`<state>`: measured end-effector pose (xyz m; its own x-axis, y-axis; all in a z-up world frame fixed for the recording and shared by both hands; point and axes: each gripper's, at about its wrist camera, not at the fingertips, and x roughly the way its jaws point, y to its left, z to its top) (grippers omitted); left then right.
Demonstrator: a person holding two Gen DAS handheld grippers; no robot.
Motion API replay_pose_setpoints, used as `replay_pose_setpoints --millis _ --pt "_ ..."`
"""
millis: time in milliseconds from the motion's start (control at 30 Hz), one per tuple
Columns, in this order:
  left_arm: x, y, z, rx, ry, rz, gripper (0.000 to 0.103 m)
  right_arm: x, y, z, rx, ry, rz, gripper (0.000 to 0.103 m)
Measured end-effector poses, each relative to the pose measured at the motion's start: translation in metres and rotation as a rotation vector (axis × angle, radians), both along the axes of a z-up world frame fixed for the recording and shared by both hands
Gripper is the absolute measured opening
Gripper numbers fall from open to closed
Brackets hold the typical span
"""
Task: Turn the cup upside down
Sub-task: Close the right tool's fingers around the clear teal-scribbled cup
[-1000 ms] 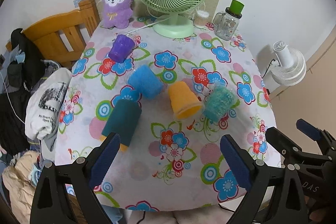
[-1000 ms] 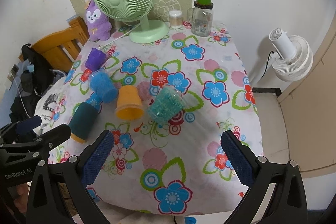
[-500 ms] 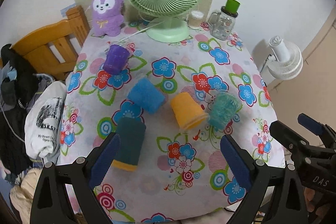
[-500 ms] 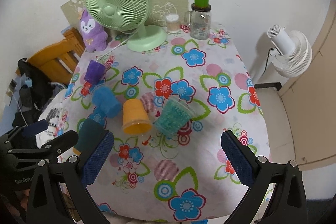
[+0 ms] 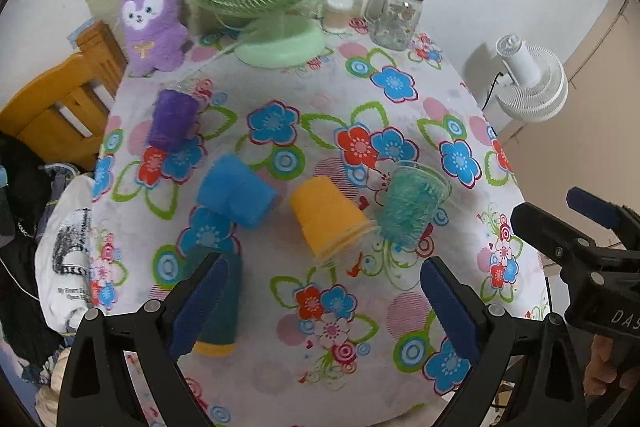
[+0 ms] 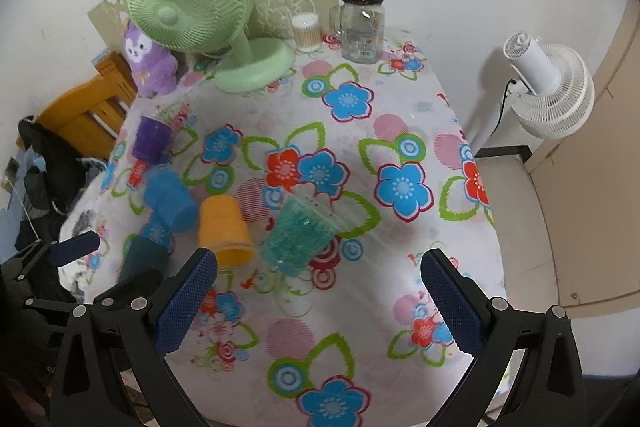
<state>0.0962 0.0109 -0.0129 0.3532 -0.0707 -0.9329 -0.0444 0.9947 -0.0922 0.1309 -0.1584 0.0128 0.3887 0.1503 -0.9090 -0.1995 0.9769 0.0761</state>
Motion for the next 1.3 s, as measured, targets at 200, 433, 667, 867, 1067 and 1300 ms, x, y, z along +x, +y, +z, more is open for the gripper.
replay_pose_setpoints --millis 200,433,667,867,1067,1300 --pt "0.025 -0.028 -0.027 -0.034 0.044 -0.017 0.098 0.022 -0.016 -0.021 -0.018 0.036 0.005 0.103" --pt "0.055 -0.061 -0.061 -0.039 0.083 -0.046 0.098 0.048 -0.043 -0.049 -0.013 0.093 0.000 0.103" --pt "0.077 -0.083 -0.090 -0.005 0.101 -0.135 0.098 0.070 -0.068 -0.076 -0.017 0.143 -0.003 0.103" --pt "0.090 -0.098 -0.107 0.063 0.128 -0.211 0.098 0.076 -0.075 -0.101 -0.010 0.196 0.007 0.103" --pt "0.095 -0.104 -0.119 0.053 0.150 -0.251 0.083 0.079 -0.078 -0.115 -0.005 0.225 -0.002 0.103" --pt "0.095 -0.110 -0.121 0.010 0.152 -0.337 0.065 0.074 -0.083 -0.114 0.000 0.222 -0.031 0.103"
